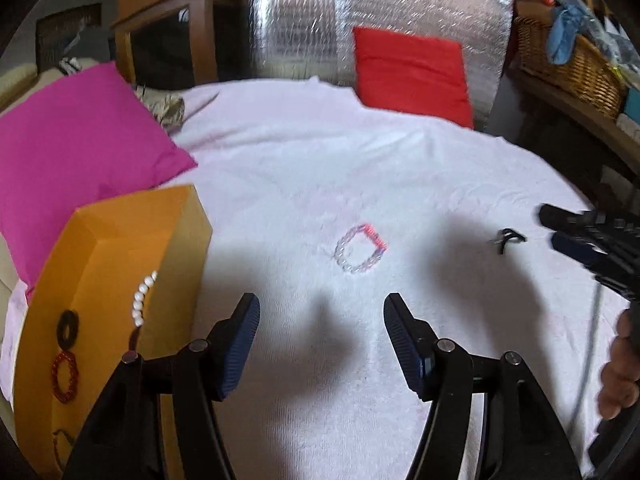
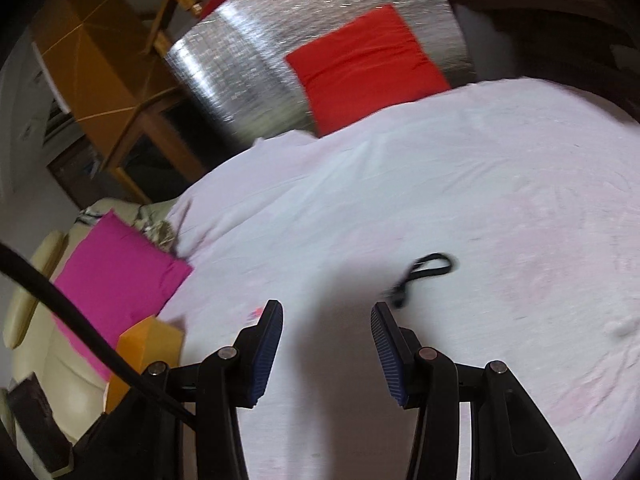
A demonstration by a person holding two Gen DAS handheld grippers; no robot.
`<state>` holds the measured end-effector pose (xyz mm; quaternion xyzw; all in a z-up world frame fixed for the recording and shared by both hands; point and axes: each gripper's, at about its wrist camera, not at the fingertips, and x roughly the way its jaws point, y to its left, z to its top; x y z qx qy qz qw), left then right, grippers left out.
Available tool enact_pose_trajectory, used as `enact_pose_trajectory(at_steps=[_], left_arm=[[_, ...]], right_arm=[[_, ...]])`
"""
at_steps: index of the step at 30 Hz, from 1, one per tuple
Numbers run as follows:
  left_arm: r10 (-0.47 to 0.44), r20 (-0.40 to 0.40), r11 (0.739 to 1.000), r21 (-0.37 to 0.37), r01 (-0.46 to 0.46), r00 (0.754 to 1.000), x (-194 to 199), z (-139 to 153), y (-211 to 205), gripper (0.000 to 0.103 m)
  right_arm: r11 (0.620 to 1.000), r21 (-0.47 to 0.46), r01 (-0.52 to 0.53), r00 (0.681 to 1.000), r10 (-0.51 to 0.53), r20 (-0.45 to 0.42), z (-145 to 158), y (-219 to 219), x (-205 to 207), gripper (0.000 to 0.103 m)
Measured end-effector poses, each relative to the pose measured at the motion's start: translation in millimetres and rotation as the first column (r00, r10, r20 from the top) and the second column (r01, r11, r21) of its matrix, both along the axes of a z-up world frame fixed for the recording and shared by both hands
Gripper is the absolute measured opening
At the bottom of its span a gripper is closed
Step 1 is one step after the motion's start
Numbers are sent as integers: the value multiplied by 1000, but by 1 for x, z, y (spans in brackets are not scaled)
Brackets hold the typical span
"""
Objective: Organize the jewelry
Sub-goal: 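Grasp the pink-and-white beaded bracelet with the left tool while the right tool grasps the black cord tie, then carry the beaded bracelet and black cord tie over the orange box with both tools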
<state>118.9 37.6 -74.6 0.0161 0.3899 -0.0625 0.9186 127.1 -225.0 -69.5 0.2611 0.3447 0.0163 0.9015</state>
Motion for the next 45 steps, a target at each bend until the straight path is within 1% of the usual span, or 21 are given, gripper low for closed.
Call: enact_pose_trajectory(at_steps=[2,7,9,12,15,19,22,24,26,27,30,32,34,37,38,39,40,41,43,44,45], left_arm=[[14,-29,1000,12,-13,1000,8,-9,-1,65],[34,-78,999,11,-33,996,21,-26,-4,65],[34,-83,999,3,-34,996,25,-29,-6,65],[31,-76,1000,2,-31,997,31,-32,-10,65],[23,-66,1000,0,-23,998,41,-35,-15,65],[5,-41,1000,16,-4,999,55,-38,-24,65],[-5,-40,1000,-16,4,999,62,-38,-24,65],[-5,-55,999,-49,2,998,68,-40,-23,65],[-15,-77,995,-100,8,997,74,-42,-22,65],[-23,-80,994,-110,14,997,75,-42,-24,65],[-48,-79,994,-99,40,996,80,-46,-32,65],[-59,-105,992,-115,47,993,84,-51,-35,65],[-57,-110,993,-114,44,992,87,-54,-37,65],[-71,-103,994,-95,61,992,88,-56,-42,65],[-78,-99,993,-91,69,992,87,-56,-43,59],[-85,-98,993,-90,77,992,87,-56,-44,50],[-97,-107,992,-85,88,990,88,-57,-45,28],[-107,-118,992,-82,97,987,88,-59,-46,16],[-116,-116,991,-79,107,986,85,-59,-47,12],[-122,-117,990,-84,113,986,84,-57,-46,8],[-123,-118,989,-93,112,985,82,-56,-44,8]], right_arm=[[999,18,28,999,-27,-21,-4,-18,1,50],[993,78,90,994,-85,-71,-17,-59,9,49],[987,121,110,991,-100,-88,-23,-74,12,45],[974,186,128,988,-108,-112,-33,-88,15,45],[968,223,114,988,-86,-129,-40,-87,23,45],[960,264,95,987,-56,-153,-47,-78,35,45],[954,284,101,984,-54,-169,-52,-73,43,45],[941,319,115,982,-59,-181,-59,-72,47,45],[928,351,126,980,-63,-187,-65,-73,49,45],[924,361,128,980,-62,-191,-67,-73,50,45],[911,382,156,978,-89,-187,-72,-73,55,45],[899,402,177,977,-111,-182,-75,-76,54,38],[894,402,198,973,-131,-187,-79,-78,54,21],[898,386,213,971,-149,-190,-84,-80,52,9],[900,380,215,970,-153,-188,-83,-80,52,9],[903,373,215,971,-155,-183,-82,-80,51,8],[905,366,215,971,-159,-178,-80,-81,50,7],[909,358,214,972,-161,-172,-78,-80,49,7],[918,341,203,975,-159,-153,-70,-78,48,7],[922,333,196,977,-156,-144,-66,-77,47,7],[927,325,189,979,-152,-134,-62,-76,46,7]])
